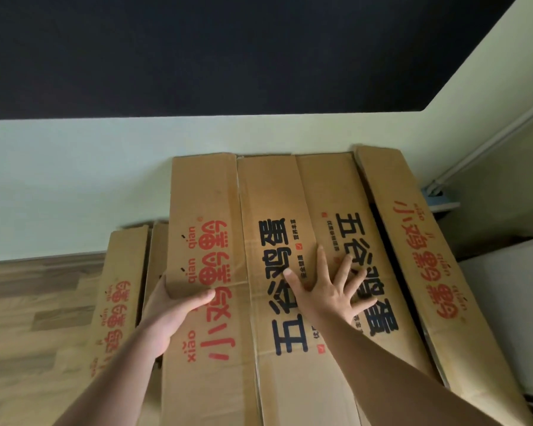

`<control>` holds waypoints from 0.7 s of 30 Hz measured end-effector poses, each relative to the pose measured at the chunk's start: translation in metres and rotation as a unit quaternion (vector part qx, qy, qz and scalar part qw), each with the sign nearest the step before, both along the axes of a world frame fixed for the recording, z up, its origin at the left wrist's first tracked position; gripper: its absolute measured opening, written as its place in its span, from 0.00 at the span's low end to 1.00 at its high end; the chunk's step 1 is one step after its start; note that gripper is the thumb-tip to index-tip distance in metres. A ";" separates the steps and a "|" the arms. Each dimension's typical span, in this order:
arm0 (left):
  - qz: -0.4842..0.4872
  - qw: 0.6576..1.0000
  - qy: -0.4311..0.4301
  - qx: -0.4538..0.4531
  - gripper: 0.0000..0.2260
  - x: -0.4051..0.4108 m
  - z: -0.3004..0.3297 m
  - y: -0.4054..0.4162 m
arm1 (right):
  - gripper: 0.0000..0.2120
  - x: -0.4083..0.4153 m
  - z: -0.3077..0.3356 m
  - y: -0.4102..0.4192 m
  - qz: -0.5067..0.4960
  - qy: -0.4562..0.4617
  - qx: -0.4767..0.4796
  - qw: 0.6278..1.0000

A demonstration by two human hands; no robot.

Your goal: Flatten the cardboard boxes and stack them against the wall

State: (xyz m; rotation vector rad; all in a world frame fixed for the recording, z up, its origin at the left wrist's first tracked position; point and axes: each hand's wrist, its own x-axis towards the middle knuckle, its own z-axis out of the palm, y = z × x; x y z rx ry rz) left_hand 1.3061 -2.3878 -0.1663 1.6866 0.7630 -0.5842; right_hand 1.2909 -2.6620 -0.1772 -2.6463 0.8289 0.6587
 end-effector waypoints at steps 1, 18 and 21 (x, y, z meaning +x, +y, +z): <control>0.000 1.000 -0.004 0.001 0.37 0.001 -0.008 0.000 | 0.48 0.000 -0.008 0.004 0.004 -0.003 -0.022 1.000; -0.159 0.948 -0.150 0.231 0.45 -0.029 0.014 -0.003 | 0.45 -0.003 0.037 0.000 0.060 0.055 0.008 0.997; -0.202 0.933 -0.166 0.246 0.51 -0.057 0.030 0.004 | 0.47 -0.043 0.059 -0.004 0.075 0.047 0.028 0.996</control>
